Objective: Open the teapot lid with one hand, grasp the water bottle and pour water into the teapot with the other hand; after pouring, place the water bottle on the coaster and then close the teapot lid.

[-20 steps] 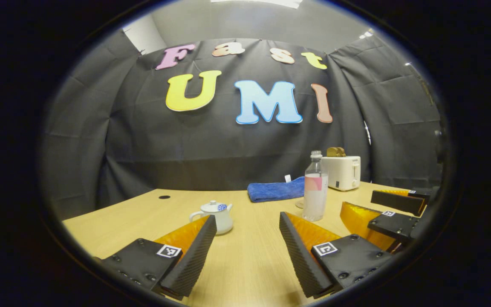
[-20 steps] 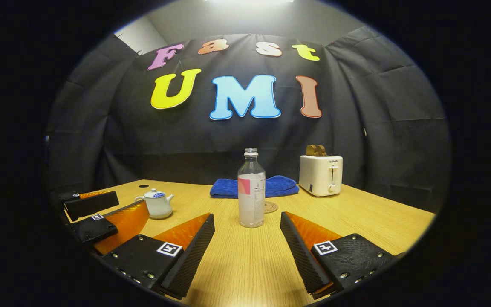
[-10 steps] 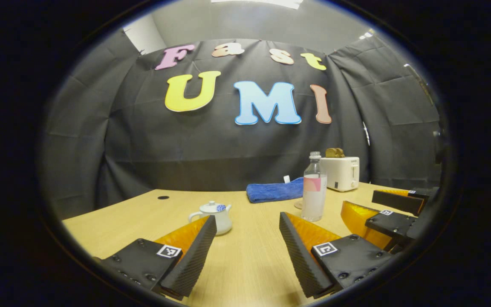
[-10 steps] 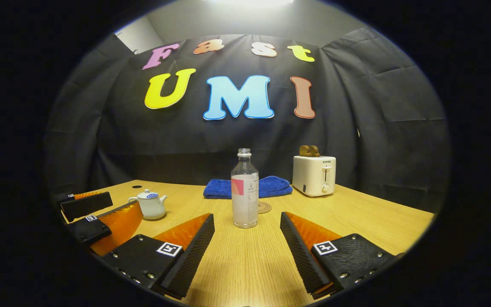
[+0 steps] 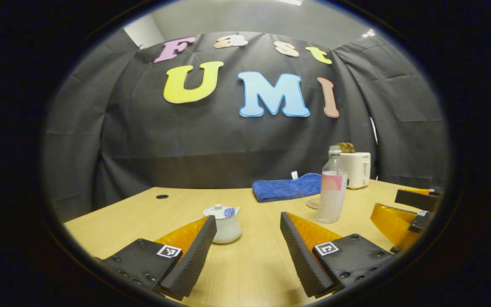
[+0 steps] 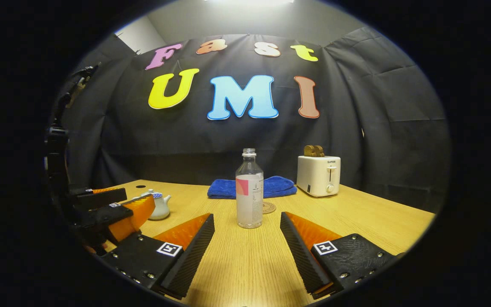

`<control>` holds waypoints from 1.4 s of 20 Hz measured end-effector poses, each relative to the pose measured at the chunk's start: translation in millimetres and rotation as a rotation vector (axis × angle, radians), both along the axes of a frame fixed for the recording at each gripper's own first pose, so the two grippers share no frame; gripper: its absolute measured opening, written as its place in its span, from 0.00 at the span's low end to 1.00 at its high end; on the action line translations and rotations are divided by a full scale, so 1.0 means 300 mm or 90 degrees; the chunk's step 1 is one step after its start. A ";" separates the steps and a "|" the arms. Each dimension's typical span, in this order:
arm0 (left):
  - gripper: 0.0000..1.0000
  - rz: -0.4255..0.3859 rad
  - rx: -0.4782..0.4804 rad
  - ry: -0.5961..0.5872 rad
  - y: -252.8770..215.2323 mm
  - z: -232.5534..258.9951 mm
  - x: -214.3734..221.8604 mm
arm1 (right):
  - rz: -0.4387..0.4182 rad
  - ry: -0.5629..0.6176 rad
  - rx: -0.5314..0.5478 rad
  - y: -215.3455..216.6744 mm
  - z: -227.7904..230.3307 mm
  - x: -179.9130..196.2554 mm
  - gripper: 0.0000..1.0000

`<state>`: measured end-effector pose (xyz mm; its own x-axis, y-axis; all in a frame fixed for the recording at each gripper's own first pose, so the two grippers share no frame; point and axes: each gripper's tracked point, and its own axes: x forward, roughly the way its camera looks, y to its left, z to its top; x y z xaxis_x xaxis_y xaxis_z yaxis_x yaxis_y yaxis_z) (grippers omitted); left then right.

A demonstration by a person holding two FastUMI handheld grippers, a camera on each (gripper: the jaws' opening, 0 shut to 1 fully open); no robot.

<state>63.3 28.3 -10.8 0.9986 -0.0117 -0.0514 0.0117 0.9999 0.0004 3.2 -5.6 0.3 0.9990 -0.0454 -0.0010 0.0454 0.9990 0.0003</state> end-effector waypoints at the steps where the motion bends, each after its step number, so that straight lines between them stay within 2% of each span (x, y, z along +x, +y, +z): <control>1: 1.00 -0.001 -0.001 0.006 0.013 -0.006 0.027 | 0.001 0.000 0.000 0.001 0.000 0.000 0.96; 12: 0.99 -0.004 -0.024 0.043 0.169 -0.002 0.309 | 0.001 0.000 0.000 0.001 0.001 0.000 0.96; 16: 0.87 -0.009 -0.022 0.065 0.194 -0.043 0.384 | 0.003 0.000 0.000 0.002 0.001 0.001 0.96; 19: 0.67 -0.017 -0.015 0.077 0.195 -0.072 0.411 | 0.004 0.001 0.000 0.004 0.000 0.002 0.96; 22: 0.60 -0.023 -0.009 0.077 0.189 -0.076 0.411 | 0.004 0.001 0.000 0.003 0.000 0.003 0.96; 27: 0.60 -0.019 -0.001 0.078 0.205 -0.083 0.412 | 0.003 0.000 0.000 0.003 -0.001 0.003 0.96; 28: 0.49 -0.018 -0.002 0.069 0.212 -0.069 0.423 | 0.003 0.001 0.000 0.003 0.000 0.003 0.96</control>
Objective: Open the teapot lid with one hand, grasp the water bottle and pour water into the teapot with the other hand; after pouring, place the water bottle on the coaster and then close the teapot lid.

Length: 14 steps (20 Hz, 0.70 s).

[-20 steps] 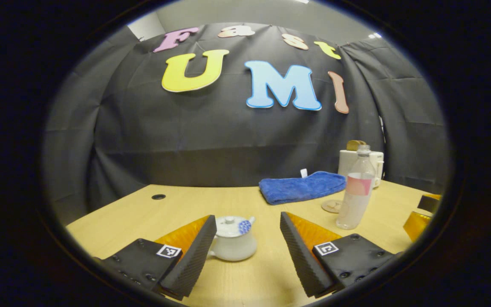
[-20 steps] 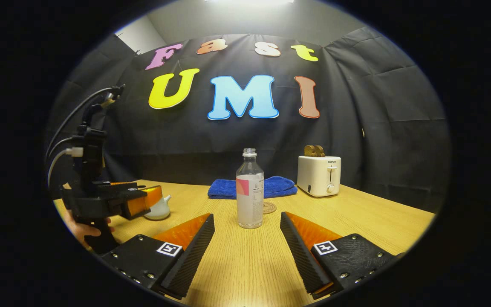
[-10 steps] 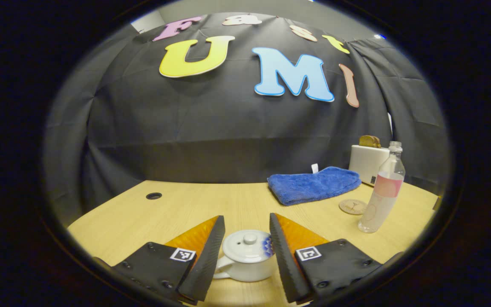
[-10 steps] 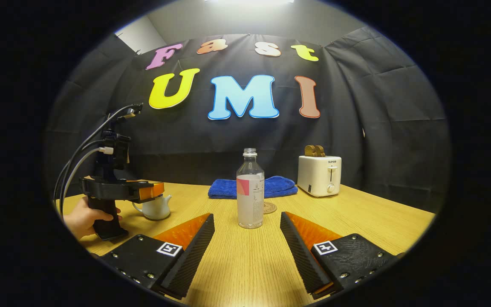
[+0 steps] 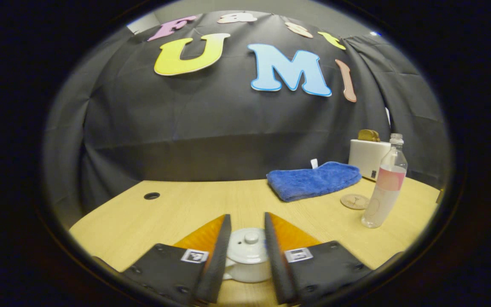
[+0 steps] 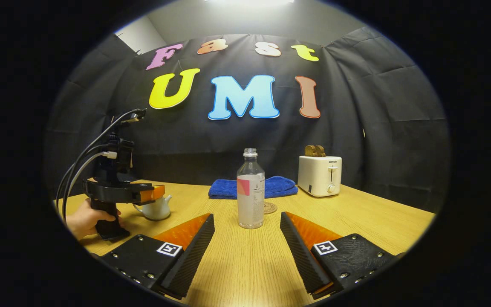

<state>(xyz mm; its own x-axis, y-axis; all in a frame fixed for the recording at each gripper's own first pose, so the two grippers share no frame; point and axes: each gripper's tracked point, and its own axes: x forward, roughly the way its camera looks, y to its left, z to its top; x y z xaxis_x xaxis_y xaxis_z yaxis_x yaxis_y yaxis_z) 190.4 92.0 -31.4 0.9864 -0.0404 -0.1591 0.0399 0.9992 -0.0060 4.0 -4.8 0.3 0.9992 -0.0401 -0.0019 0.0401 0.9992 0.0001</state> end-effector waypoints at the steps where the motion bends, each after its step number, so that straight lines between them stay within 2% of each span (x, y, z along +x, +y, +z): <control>1: 0.39 -0.001 -0.002 0.001 -0.008 -0.008 -0.011 | 0.000 0.000 0.000 0.000 0.000 0.000 0.96; 3: 0.42 0.000 0.002 0.003 -0.002 -0.006 -0.018 | -0.001 0.000 0.000 0.000 -0.001 0.002 0.96; 6: 0.41 -0.001 0.006 -0.004 -0.010 -0.003 -0.002 | -0.001 0.000 0.000 0.000 0.000 0.001 0.96; 8: 0.22 0.010 0.018 0.003 -0.012 -0.007 -0.016 | -0.001 0.000 0.000 0.000 0.000 0.000 0.96; 10: 0.22 0.007 0.030 -0.008 -0.015 0.000 -0.015 | -0.002 0.000 0.000 0.000 0.000 0.000 0.96; 14: 0.23 0.000 -0.018 -0.031 0.002 0.019 -0.028 | -0.002 0.000 0.000 0.000 0.001 0.001 0.96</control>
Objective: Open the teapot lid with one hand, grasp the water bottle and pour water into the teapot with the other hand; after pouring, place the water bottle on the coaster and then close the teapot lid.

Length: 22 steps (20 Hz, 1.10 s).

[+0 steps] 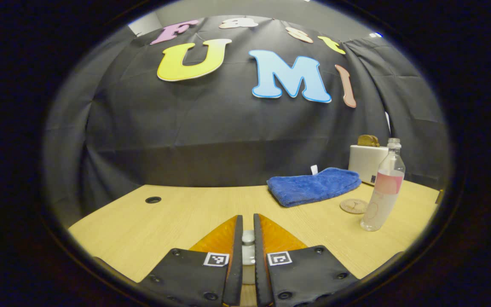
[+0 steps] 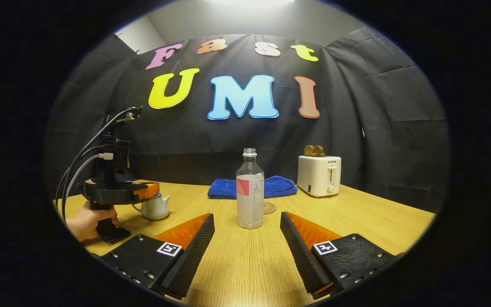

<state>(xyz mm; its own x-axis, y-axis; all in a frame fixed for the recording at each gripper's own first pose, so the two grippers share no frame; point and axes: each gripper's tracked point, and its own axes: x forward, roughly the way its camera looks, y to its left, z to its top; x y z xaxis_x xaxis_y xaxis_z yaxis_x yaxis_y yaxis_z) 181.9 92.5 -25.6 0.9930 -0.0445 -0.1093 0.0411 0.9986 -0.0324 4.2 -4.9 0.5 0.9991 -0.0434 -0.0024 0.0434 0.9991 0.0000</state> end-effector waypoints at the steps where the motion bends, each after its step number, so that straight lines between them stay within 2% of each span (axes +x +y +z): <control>1: 0.23 -0.001 -0.006 -0.003 0.000 0.005 0.000 | 0.000 0.000 0.000 0.001 -0.002 0.001 0.96; 3: 0.23 -0.004 -0.014 -0.005 -0.002 0.002 -0.004 | 0.002 0.000 0.000 0.002 -0.001 0.004 0.96; 4: 0.19 -0.007 -0.018 -0.005 0.000 0.007 -0.007 | 0.002 0.000 0.000 0.003 0.000 0.005 0.96; 6: 0.23 -0.011 -0.028 -0.017 0.003 0.029 -0.017 | 0.001 0.000 0.000 0.003 -0.001 0.011 0.96; 10: 0.23 -0.013 -0.044 -0.055 0.034 0.110 -0.049 | -0.007 -0.001 0.000 0.000 0.000 0.030 0.96; 11: 0.19 -0.011 -0.048 -0.068 0.044 0.131 -0.059 | -0.007 -0.001 0.000 0.000 0.000 0.037 0.96; 12: 0.22 -0.007 -0.049 -0.079 0.059 0.150 -0.069 | -0.003 -0.001 0.000 0.007 0.003 0.048 0.96; 16: 0.22 0.018 -0.062 -0.093 0.136 0.180 -0.091 | 0.010 0.003 0.000 0.024 -0.004 0.117 0.96; 17: 0.18 0.029 -0.061 -0.092 0.160 0.179 -0.088 | 0.012 0.002 0.000 0.030 0.002 0.135 0.96; 19: 0.22 0.051 -0.060 -0.087 0.208 0.164 -0.085 | 0.006 0.005 0.000 0.026 -0.001 0.171 0.96; 22: 0.22 0.064 -0.065 -0.075 0.238 0.139 -0.075 | -0.001 0.018 0.001 0.022 -0.009 0.220 0.96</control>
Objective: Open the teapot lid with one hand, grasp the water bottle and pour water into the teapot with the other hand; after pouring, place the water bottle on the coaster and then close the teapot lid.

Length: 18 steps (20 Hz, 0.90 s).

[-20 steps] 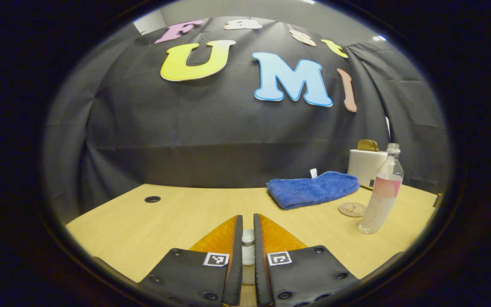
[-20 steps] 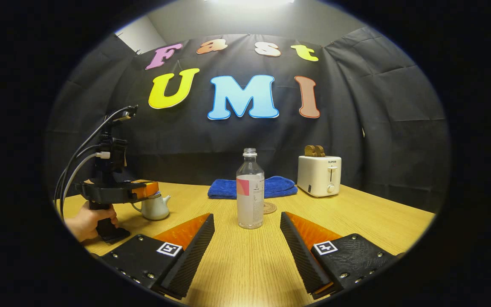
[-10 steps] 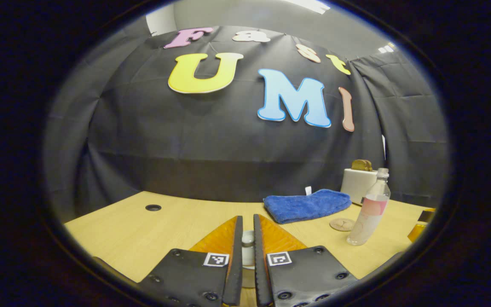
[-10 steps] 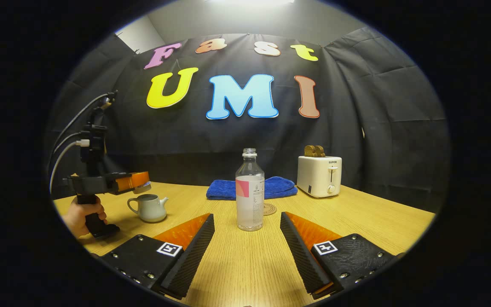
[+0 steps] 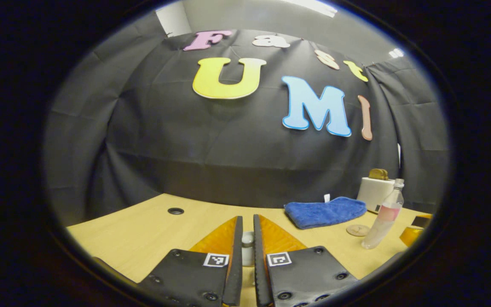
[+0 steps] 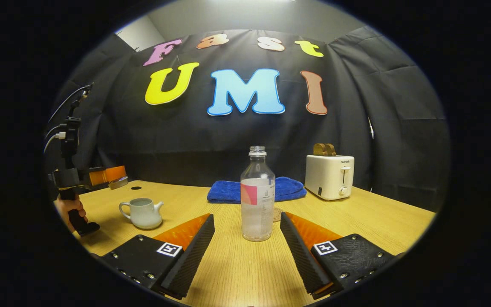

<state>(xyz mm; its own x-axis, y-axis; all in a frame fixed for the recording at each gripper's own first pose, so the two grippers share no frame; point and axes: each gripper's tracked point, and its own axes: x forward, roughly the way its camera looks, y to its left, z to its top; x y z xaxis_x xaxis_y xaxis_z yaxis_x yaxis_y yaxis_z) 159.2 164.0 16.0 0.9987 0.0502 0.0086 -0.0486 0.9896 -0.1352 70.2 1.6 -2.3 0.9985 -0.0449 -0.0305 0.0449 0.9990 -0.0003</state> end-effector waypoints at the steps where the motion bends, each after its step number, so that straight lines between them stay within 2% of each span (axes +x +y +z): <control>1: 0.18 0.002 0.004 0.004 0.003 -0.005 0.000 | -0.001 0.014 0.001 0.000 -0.011 0.020 0.96; 2: 0.22 0.003 0.007 0.010 0.002 -0.016 0.003 | -0.003 0.031 0.004 -0.003 -0.021 0.042 0.96; 6: 0.22 -0.003 0.004 0.011 -0.003 -0.019 0.005 | -0.023 0.068 0.017 -0.036 -0.040 0.120 0.96; 8: 0.19 -0.004 0.002 0.007 -0.002 -0.014 0.001 | -0.031 0.066 0.016 -0.044 -0.035 0.153 0.96; 9: 0.22 -0.005 0.000 0.004 -0.004 -0.008 -0.001 | -0.034 0.064 0.012 -0.049 -0.033 0.168 0.96; 18: 0.22 0.000 -0.006 0.006 0.017 -0.017 0.008 | -0.047 0.054 0.008 -0.075 -0.019 0.304 0.96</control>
<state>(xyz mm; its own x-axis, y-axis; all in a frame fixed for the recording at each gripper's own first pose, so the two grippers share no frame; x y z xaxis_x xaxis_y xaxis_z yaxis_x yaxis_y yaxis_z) 161.7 169.2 10.8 0.9988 0.0496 -0.0011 -0.0492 0.9883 -0.1446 161.5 -20.8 -8.0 0.9863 -0.1176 -0.1161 0.1190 0.9929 0.0049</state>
